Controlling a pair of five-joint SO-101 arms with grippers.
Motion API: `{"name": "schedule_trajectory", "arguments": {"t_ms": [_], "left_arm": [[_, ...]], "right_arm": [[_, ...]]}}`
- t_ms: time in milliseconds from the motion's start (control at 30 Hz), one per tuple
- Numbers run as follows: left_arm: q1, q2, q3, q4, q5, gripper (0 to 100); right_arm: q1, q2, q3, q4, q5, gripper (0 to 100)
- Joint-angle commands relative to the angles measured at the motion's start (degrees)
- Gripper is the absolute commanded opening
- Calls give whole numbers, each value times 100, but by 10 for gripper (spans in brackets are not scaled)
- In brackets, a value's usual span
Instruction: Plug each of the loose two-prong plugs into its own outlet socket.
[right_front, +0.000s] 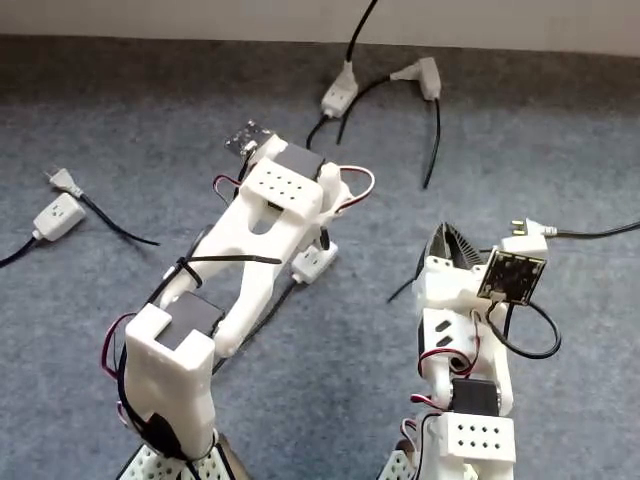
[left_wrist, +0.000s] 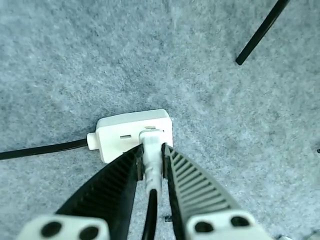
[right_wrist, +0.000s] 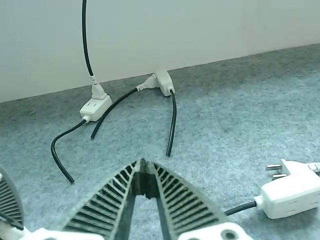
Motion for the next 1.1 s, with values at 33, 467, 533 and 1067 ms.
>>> {"name": "schedule_trajectory", "arguments": {"t_ms": [33, 467, 533, 1067], "left_arm": [[198, 4, 4, -97, 44, 7], [268, -40, -4, -53, 308, 7], [365, -48, -13, -53, 308, 7], [479, -57, -171, 0, 316, 7]], "right_arm": [[-48, -101, 796, 4, 70, 8], [-48, -101, 796, 4, 70, 8], [-48, -101, 796, 4, 70, 8], [-48, -101, 796, 4, 70, 8]]}}
